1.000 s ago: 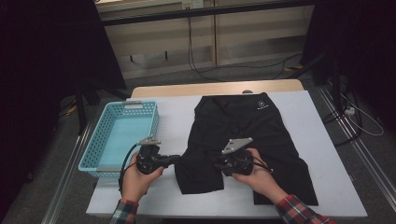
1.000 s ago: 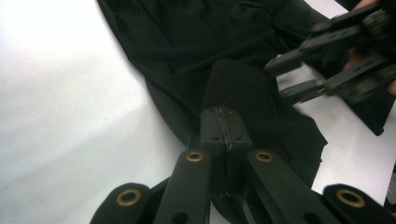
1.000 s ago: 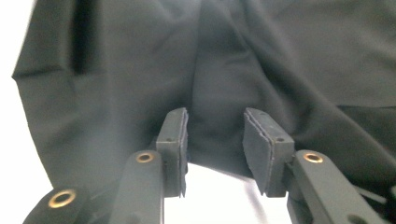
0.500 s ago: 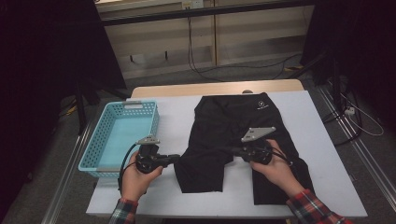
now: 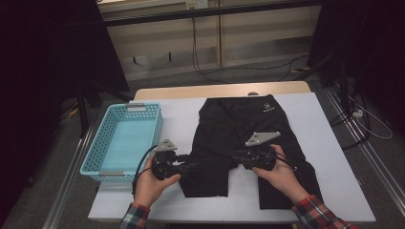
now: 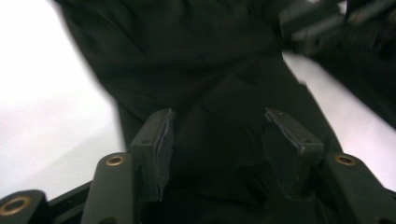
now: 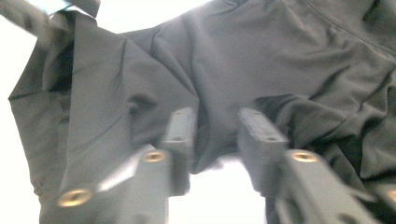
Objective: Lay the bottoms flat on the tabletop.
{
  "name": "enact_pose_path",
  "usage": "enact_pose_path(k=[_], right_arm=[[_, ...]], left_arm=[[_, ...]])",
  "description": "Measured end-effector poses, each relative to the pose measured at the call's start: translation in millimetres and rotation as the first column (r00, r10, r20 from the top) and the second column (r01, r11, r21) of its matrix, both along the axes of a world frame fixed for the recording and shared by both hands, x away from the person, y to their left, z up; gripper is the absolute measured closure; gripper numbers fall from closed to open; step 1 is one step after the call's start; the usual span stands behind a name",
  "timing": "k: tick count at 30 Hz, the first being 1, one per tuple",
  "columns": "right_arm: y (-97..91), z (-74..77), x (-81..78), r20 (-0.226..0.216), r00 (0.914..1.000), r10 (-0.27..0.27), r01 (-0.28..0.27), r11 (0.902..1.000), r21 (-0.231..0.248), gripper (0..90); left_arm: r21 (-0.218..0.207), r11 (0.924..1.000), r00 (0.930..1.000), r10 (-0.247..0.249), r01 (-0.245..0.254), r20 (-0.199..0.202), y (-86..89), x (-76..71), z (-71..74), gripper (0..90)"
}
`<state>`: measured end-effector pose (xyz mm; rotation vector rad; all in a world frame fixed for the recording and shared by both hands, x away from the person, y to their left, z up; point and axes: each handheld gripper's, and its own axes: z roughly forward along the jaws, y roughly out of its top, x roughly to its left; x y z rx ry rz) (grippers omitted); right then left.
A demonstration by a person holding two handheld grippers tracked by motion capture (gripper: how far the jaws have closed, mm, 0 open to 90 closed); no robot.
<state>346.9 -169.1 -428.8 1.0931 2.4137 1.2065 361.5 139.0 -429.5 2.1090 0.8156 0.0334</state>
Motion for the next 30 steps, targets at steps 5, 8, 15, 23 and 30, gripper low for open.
enact_pose_path(k=[5, 8, 15, 23, 30], right_arm=[[-0.4, -2.0, -3.2, 0.006, 0.9999, -0.015, 0.015, 0.9999, 0.000, 48.9], [1.0, -4.7, -5.5, 0.006, 0.9999, -0.010, 0.010, 0.9998, -0.016, 42.3], [-0.6, -4.7, -8.5, 0.019, 0.9995, -0.024, 0.024, 0.9997, -0.010, 39.9], [8.6, -10.0, -5.0, 0.017, 0.9998, -0.007, 0.008, 0.9996, -0.025, 49.8], [34.8, -21.9, -0.3, -0.024, 0.9966, 0.078, -0.080, 0.9935, -0.081, 66.5]], left_arm=[[0.075, 0.9960, 0.9988, -0.047, 0.048, -0.010, -17.1, 0.5, -14.7, 50.8], [0.091, 0.9936, 0.9977, -0.065, 0.066, -0.022, -20.7, 1.4, -18.1, 64.2], [0.087, 0.9945, 0.9964, -0.052, 0.058, -0.066, -21.2, 2.2, -16.8, 86.8], [-0.008, 0.9987, 0.9962, -0.051, 0.050, -0.071, -5.6, 0.1, 3.2, 87.6], [-0.060, 0.9977, 0.9953, -0.037, 0.032, -0.090, 8.7, 0.1, 9.9, 87.8]])
